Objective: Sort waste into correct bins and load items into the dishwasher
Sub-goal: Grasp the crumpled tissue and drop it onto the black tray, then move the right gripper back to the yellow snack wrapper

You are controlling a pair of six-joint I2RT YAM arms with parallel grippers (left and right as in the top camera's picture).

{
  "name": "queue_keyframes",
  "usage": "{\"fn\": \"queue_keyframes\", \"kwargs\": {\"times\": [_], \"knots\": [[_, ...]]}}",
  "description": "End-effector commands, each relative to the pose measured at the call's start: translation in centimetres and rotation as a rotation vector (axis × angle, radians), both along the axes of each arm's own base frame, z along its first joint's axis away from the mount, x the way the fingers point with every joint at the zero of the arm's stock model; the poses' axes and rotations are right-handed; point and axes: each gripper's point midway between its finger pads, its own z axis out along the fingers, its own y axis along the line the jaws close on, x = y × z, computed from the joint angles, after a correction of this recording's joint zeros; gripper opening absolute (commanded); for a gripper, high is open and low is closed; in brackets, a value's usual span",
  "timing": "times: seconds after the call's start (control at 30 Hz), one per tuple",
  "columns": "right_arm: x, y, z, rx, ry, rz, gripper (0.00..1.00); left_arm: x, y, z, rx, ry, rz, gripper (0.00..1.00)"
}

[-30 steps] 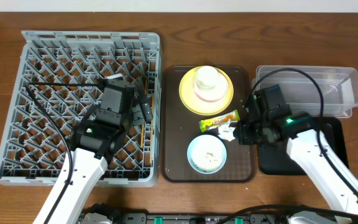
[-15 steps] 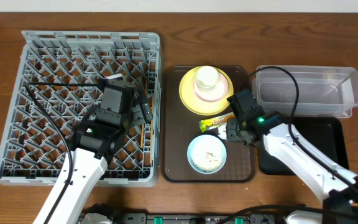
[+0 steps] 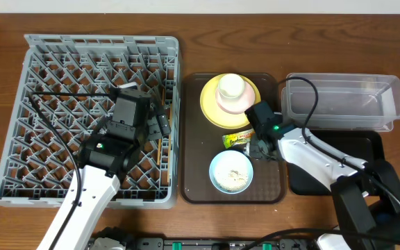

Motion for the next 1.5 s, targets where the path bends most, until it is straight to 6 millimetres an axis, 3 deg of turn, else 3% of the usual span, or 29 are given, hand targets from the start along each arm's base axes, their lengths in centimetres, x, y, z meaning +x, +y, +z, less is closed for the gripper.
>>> {"fn": "queue_keyframes", "kwargs": {"times": [0.0,0.1,0.2,0.33,0.43,0.53,0.57,0.73,0.8,0.97,1.03,1.07,1.13,1.17,1.33,1.47], "knots": [[-1.0,-0.7,-2.1,-0.045,0.057,-0.016,0.01,0.2,0.0,0.7,-0.008,-0.015,0.004,0.93],[-0.9,-0.2,-0.9,-0.014,0.053,-0.014,0.01,0.2,0.0,0.7,-0.008,-0.015,0.004,0.93],[-0.2,0.3,2.0,0.007,0.019,-0.004,0.01,0.2,0.0,0.7,-0.008,-0.015,0.004,0.93],[1.3,0.6,8.6,0.044,-0.091,0.046,0.01,0.2,0.0,0.7,-0.008,-0.015,0.004,0.93],[1.5,-1.3,13.2,0.033,-0.169,0.008,0.01,0.2,0.0,0.7,-0.008,-0.015,0.004,0.93],[0.5,-4.5,15.6,-0.010,-0.207,-0.065,0.01,0.2,0.0,0.7,-0.008,-0.015,0.004,0.93],[-0.1,-6.5,16.2,-0.042,-0.210,-0.127,0.01,0.2,0.0,0.7,-0.008,-0.015,0.004,0.93],[-2.8,-12.0,15.6,-0.095,-0.150,-0.296,0.01,0.2,0.0,0.7,-0.008,-0.015,0.004,0.93],[-3.9,-14.1,14.5,-0.111,-0.114,-0.376,0.01,0.2,0.0,0.7,-0.008,-0.015,0.004,0.93],[-5.5,-17.0,10.9,-0.122,-0.052,-0.505,0.01,0.2,0.0,0.7,-0.008,-0.015,0.004,0.93],[-6.0,-17.4,9.0,-0.092,-0.039,-0.539,0.06,0.2,0.0,0.7,-0.008,-0.015,0.004,0.93],[-6.0,-17.6,8.6,-0.093,-0.039,-0.548,0.15,0.2,0.0,0.7,-0.008,-0.015,0.004,0.93],[-6.1,-17.9,8.6,-0.099,-0.036,-0.536,0.77,0.2,0.0,0.7,-0.008,-0.015,0.004,0.93],[-5.9,-17.9,8.8,-0.102,-0.038,-0.516,0.84,0.2,0.0,0.7,-0.008,-0.015,0.004,0.93],[-4.5,-16.6,10.9,-0.020,-0.064,-0.455,0.88,0.2,0.0,0.7,-0.008,-0.015,0.004,0.93],[-2.6,-11.6,12.8,0.252,-0.082,-0.313,0.86,0.2,0.0,0.7,-0.008,-0.015,0.004,0.93]]}}
